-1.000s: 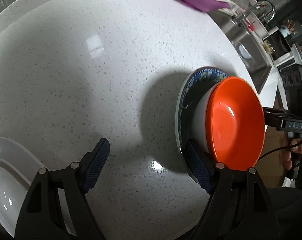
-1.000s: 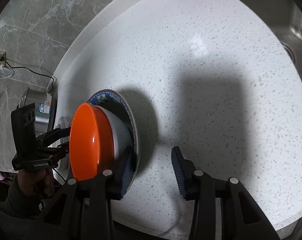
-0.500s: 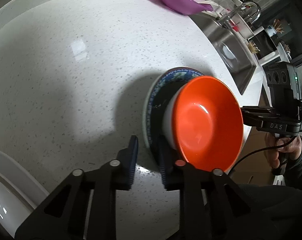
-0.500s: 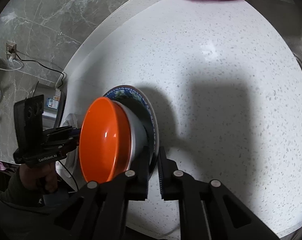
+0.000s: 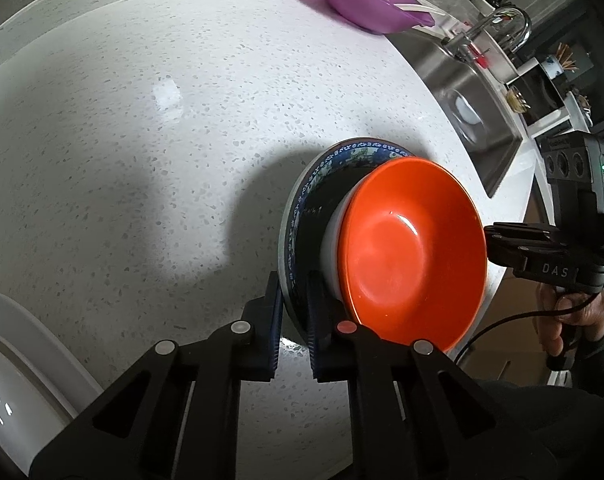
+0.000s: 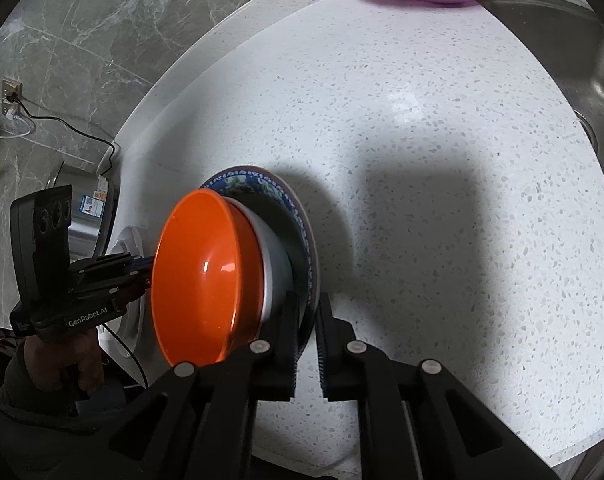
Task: Organize plates and bowls
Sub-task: 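Lift the bowl stack with both grippers and carry it over the white plates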
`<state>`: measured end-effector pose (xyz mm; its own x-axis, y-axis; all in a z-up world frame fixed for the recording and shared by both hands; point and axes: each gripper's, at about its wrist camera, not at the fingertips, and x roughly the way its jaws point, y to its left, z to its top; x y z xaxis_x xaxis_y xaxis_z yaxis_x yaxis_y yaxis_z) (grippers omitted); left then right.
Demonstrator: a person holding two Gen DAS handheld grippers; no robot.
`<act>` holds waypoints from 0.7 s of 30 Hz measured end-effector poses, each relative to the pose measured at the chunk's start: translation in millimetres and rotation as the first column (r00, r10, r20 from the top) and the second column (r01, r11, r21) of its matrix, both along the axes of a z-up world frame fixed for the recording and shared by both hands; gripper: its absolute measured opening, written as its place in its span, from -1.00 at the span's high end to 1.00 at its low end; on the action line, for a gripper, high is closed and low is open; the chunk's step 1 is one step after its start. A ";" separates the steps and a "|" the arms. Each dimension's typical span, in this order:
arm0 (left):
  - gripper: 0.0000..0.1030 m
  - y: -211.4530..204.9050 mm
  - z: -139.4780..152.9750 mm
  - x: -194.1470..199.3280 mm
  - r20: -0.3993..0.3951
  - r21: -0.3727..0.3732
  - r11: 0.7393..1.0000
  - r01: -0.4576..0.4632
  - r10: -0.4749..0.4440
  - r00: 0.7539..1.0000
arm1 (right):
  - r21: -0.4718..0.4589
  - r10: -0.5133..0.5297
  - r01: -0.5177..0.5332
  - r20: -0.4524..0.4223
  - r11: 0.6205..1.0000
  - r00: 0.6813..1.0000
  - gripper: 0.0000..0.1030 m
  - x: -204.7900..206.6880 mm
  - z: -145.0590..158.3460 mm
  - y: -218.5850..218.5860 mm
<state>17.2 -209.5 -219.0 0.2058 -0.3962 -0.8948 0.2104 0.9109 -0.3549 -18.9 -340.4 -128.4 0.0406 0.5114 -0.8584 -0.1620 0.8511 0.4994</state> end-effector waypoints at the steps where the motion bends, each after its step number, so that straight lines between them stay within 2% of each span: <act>1: 0.85 0.8 0.4 0.3 0.000 0.001 1.000 -0.002 0.002 1.000 | -0.001 0.001 -0.001 0.000 1.000 1.000 0.78 0.3 0.4 0.4; 12: 0.85 15.5 20.7 -5.5 0.029 -0.003 0.999 -0.047 0.047 0.998 | 0.002 0.025 -0.025 0.003 1.000 1.000 0.78 9.7 12.4 9.9; 21: 0.85 32.8 20.3 -13.4 0.007 0.001 0.996 -0.086 0.086 0.996 | 0.005 0.009 -0.009 -0.027 1.000 1.000 0.78 17.0 9.1 22.3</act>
